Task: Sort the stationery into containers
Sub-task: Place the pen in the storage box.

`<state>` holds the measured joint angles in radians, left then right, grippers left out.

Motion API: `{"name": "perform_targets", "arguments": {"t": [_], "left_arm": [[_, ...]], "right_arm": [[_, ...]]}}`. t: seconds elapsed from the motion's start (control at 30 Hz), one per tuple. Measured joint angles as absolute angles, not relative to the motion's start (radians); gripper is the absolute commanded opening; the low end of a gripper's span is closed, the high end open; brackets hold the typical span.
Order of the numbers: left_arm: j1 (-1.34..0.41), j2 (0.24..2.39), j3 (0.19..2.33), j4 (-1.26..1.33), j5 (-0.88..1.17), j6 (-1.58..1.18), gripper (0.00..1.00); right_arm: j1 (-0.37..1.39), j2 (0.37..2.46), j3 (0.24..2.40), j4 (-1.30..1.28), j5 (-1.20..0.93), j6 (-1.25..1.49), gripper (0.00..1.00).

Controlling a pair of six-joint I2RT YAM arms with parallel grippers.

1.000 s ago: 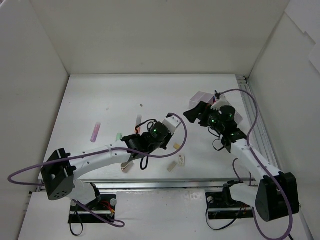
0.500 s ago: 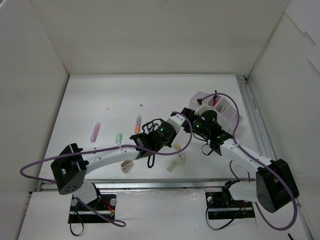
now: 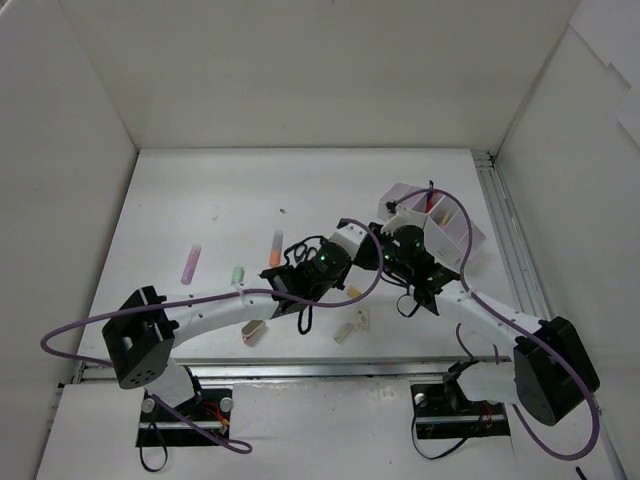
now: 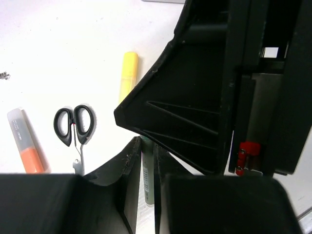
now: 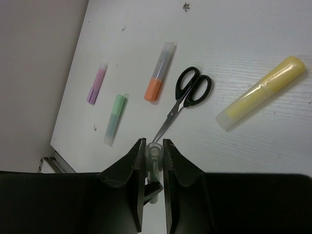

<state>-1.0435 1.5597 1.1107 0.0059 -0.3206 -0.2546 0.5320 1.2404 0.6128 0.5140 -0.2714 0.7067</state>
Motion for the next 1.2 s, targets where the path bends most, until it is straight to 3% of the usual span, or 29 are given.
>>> {"name": "perform_targets", "arguments": {"t": [0.1,0.13,0.17,0.23,0.6,0.8,1.03,1.2], "left_arm": [[-1.039,1.561,1.111,0.010,-0.324,-0.255,0.38],[-1.037,1.561,1.111,0.008,-0.325,-0.252,0.52],[-1.033,1.560,1.111,0.010,-0.322,-0.255,0.73],[-1.024,1.551,1.109,0.011,-0.315,-0.257,0.99],[-0.763,1.252,0.905,-0.078,-0.241,-0.361,0.99],[-0.620,1.188,0.810,-0.175,-0.224,-0.425,0.99],[-0.535,1.164,0.805,-0.208,-0.186,-0.455,0.99],[-0.521,1.161,0.805,-0.227,-0.159,-0.461,1.00]], "right_arm": [[0.532,1.239,0.620,0.506,-0.254,0.697,0.00],[0.530,1.235,0.625,0.493,-0.241,0.686,0.00],[0.525,1.228,0.628,0.475,-0.221,0.676,0.00],[0.507,1.198,0.640,0.423,-0.179,0.648,0.00],[0.211,0.991,0.767,0.283,0.257,0.422,0.00],[0.044,1.130,0.821,0.344,0.275,0.361,0.00],[-0.009,1.374,0.902,0.446,0.223,0.331,0.00],[-0.031,1.377,0.902,0.438,0.168,0.332,0.00]]}}
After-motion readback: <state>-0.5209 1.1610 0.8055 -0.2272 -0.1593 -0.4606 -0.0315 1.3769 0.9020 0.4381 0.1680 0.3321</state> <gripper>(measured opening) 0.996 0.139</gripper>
